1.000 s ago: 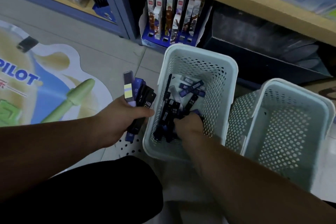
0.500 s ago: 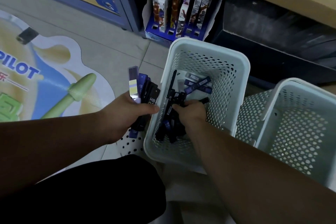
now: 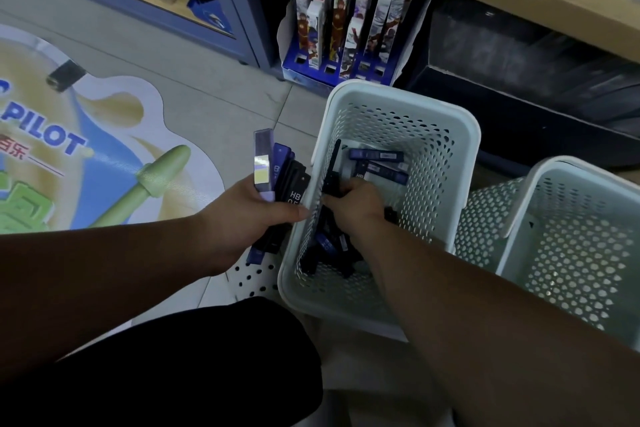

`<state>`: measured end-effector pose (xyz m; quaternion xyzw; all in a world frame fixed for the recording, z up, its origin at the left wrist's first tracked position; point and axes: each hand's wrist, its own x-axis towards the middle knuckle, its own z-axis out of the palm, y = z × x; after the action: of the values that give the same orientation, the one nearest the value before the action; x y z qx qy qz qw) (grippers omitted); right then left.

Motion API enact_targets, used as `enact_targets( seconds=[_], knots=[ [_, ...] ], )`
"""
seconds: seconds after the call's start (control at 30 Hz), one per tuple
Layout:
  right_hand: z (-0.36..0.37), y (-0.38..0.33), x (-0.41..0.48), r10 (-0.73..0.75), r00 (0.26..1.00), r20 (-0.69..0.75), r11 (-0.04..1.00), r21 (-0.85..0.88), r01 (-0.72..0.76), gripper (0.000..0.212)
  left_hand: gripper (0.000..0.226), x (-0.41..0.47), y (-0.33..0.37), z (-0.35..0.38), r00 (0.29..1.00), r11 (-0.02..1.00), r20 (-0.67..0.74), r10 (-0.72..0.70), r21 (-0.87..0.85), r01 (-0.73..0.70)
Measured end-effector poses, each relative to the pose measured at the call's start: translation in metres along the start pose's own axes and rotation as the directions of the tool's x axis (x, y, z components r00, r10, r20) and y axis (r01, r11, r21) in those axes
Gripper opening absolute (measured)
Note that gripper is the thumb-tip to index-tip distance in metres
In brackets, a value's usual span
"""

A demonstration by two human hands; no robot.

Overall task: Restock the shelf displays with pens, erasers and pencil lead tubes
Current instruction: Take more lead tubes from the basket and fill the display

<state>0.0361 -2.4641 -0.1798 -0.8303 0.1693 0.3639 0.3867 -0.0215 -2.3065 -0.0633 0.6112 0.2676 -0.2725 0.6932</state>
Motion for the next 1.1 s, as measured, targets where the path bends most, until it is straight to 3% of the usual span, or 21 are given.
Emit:
enact_targets(
  seconds=[0.13, 0.2, 0.27, 0.37, 0.5, 0.53, 0.67, 0.87, 1.1],
  knots=[
    [-0.012, -0.007, -0.006, -0.001, 1.0, -0.001, 1.0, 0.029, 0.001, 0.034, 0.023, 0.0, 0.003, -0.006, 0.998, 1.0, -0.05, 0.024, 0.011, -0.023],
    [-0.022, -0.007, -0.014, -0.004, 1.0, 0.02, 0.993, 0.116, 0.001, 0.018, 0.025, -0.003, 0.007, -0.006, 0.996, 0.999, -0.083, 0.04, 0.006, -0.04],
    [-0.036, -0.012, -0.03, -0.019, 0.997, 0.08, 0.968, 0.25, -0.002, 0.021, 0.033, -0.011, 0.016, -0.002, 0.996, 0.998, -0.068, 0.058, 0.004, -0.058],
    [-0.063, -0.024, -0.057, -0.089, 0.958, 0.272, 0.895, 0.444, -0.043, 0.014, 0.032, -0.026, 0.041, 0.006, 0.991, 0.996, 0.1, 0.085, 0.017, -0.087],
    [-0.115, -0.048, -0.106, -0.268, 0.903, 0.335, 0.845, 0.533, 0.053, 0.035, 0.017, -0.048, 0.087, 0.027, 0.941, 0.994, 0.321, 0.107, 0.003, -0.113],
    [-0.13, -0.054, -0.119, -0.301, 0.897, 0.323, 0.845, 0.527, 0.093, 0.031, 0.014, -0.054, 0.098, 0.034, 0.935, 0.993, 0.334, 0.115, -0.013, -0.118],
    [-0.197, -0.071, -0.175, -0.416, 0.872, 0.26, 0.836, 0.487, 0.253, 0.034, 0.048, -0.079, 0.132, 0.065, 0.953, 0.991, 0.272, 0.131, -0.034, -0.127],
    [-0.286, -0.069, -0.262, -0.534, 0.838, 0.113, 0.772, 0.47, 0.428, 0.045, 0.021, -0.139, 0.155, 0.139, 0.968, 0.985, 0.183, 0.174, -0.028, -0.171],
    [-0.348, -0.036, -0.323, -0.586, 0.807, -0.077, 0.594, 0.636, 0.492, 0.037, 0.033, -0.196, 0.161, 0.256, 0.945, 0.969, 0.212, 0.248, -0.061, -0.24]
  ],
)
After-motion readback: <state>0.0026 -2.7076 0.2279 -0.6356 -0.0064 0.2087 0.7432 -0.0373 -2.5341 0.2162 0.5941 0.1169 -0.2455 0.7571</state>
